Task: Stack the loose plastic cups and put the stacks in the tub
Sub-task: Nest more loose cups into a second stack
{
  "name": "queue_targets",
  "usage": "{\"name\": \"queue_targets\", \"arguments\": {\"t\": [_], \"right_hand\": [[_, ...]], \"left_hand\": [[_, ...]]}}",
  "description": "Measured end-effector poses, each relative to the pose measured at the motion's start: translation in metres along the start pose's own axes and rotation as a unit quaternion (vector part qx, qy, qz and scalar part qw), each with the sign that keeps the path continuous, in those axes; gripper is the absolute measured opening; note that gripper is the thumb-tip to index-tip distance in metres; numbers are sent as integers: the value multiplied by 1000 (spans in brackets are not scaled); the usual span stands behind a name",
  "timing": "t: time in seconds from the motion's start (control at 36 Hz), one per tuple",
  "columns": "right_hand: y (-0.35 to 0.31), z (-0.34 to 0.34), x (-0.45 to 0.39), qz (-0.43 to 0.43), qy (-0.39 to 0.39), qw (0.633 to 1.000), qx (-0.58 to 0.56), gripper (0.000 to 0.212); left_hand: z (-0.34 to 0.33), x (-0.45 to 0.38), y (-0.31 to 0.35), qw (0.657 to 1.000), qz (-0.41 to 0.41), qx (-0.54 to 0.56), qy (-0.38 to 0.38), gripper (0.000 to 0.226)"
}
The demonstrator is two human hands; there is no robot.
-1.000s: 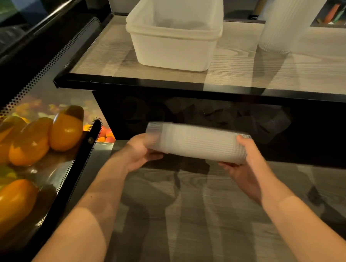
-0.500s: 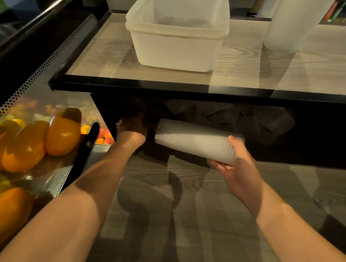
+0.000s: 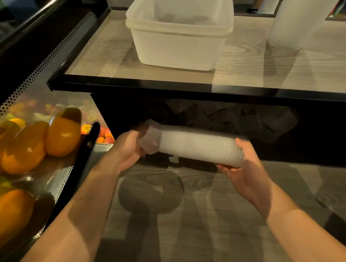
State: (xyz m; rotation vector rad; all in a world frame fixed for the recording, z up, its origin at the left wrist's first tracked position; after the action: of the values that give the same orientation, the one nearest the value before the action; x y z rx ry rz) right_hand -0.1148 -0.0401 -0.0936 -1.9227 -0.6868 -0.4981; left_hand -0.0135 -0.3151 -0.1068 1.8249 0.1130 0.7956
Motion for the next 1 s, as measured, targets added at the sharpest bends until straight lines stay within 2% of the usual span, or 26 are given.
{"name": "queue_targets", "arguments": {"t": [0.11, 0.22, 0.31, 0.39, 0.5, 0.56, 0.58, 0.64, 0.67, 0.69, 0.72, 0.81, 0.92, 1.0], "right_hand": [[3, 5, -1, -38, 27, 999, -24, 16], [6, 11, -2, -51, 28, 997, -45, 32], [9, 11, -1, -54, 17, 998, -32, 24], [12, 7, 0, -46, -2, 999, 1, 22], [13, 7, 1, -34, -15, 999, 13, 28], [11, 8, 1, -25, -11, 1000, 5, 26], [9, 8, 1, -21, -9, 1000, 2, 22], [7, 8, 1, -12, -5, 1000, 1, 19], [7, 8, 0, -6, -3, 1000, 0, 20], [6, 8, 0, -1, -1, 1000, -1, 23], [6, 9, 0, 3, 3, 1000, -2, 25], [2, 14, 0, 11, 24, 1000, -16, 25], [-7, 28, 0, 20, 28, 999, -31, 23], [-17, 44, 0, 23, 57, 997, -44, 24]], "left_hand": [[-7, 9, -3, 998, 25, 22, -48, 26], [-15, 9, -10, 1000, 8, 29, -6, 22], [-17, 7, -13, 998, 32, 56, -9, 23], [-22, 2, -18, 999, 39, -1, 36, 18], [-30, -12, -24, 986, 12, -146, 83, 25], [-29, -20, -20, 956, -35, -259, 130, 28], [-26, -24, -13, 932, -84, -310, 171, 31], [-21, -34, 3, 856, -186, -427, 225, 38], [-18, -42, 9, 817, -198, -485, 240, 45], [-15, -51, 14, 795, -177, -526, 245, 54], [-12, -60, 16, 790, -138, -548, 237, 65], [-10, -77, 18, 814, -77, -545, 186, 88], [-38, -92, 31, 865, -86, -476, 137, 98], [-64, -114, 26, 915, -58, -388, 96, 128]]}}
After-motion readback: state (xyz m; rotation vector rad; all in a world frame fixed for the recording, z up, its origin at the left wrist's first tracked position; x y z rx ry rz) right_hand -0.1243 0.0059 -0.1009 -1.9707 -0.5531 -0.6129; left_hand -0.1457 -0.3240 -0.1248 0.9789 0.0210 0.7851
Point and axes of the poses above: each hand's wrist, its own x-axis away from the middle knuckle, its own z-axis out of the back of the hand, y = z × x, the point moved 3 cm from there along -x, towards the middle knuckle, and after that the axes turned 5 degrees about -x, right-handed, at the moved point
